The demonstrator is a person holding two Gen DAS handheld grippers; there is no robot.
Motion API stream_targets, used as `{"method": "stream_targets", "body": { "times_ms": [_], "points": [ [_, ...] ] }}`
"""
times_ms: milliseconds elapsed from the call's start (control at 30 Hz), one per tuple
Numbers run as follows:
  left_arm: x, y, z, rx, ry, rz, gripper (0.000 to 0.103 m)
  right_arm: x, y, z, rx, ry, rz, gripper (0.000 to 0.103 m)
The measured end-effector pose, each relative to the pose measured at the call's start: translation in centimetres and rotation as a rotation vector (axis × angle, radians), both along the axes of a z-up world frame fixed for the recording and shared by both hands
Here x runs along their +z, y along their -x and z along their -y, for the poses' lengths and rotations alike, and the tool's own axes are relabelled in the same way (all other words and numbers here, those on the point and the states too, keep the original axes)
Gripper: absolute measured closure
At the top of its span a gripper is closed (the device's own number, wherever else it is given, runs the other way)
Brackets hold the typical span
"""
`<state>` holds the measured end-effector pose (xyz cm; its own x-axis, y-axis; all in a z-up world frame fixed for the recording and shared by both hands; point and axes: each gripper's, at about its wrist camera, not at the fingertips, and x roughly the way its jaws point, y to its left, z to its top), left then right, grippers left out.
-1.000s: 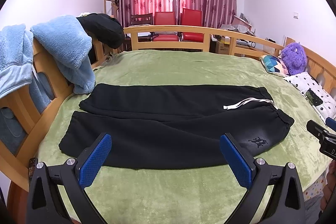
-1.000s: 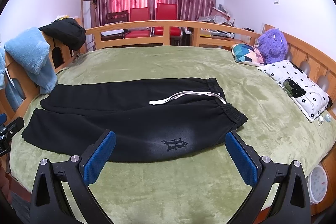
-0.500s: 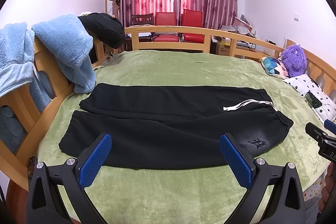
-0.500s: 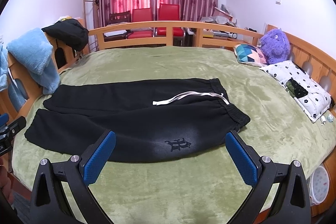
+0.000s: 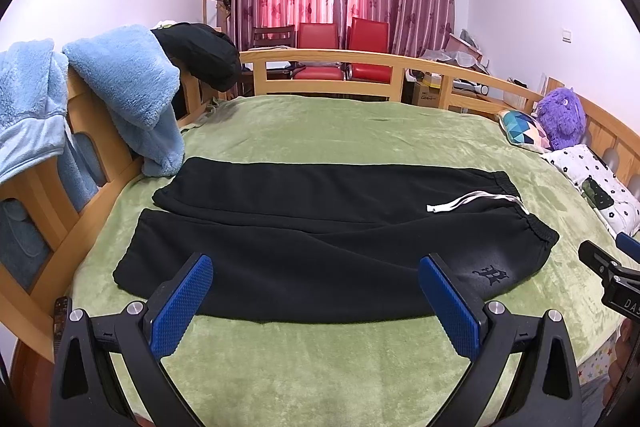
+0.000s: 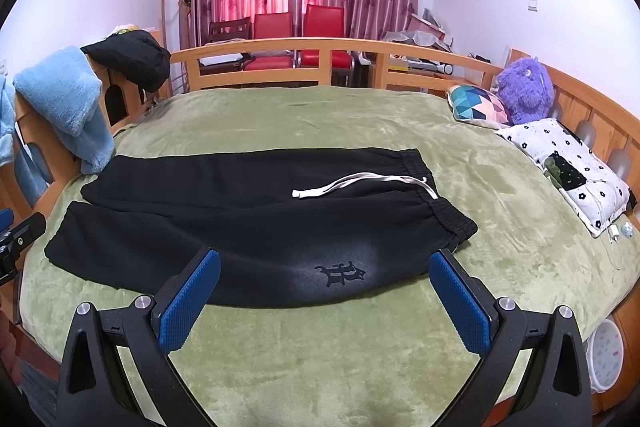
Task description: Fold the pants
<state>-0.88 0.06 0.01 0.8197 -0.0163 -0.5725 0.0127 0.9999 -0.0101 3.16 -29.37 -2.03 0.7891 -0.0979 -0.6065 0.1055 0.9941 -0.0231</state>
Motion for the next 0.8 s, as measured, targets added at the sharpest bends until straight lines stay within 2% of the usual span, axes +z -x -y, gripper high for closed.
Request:
{"method": "stream_targets", "body": {
  "times_ms": [567,800],
  "points": [
    [0.02,-0.2,-0.29,-0.001,-0.001,-0.007,0.0,0.21,0.08,-0.51,0.0,0.036,-0.015,0.001],
    [-0.4,-0.11,-0.57,0.005,0.005,-0.009,0.0,0.09,-0.02,-0.49,0.007,0.006,-0.018,0.001]
  ]
}}
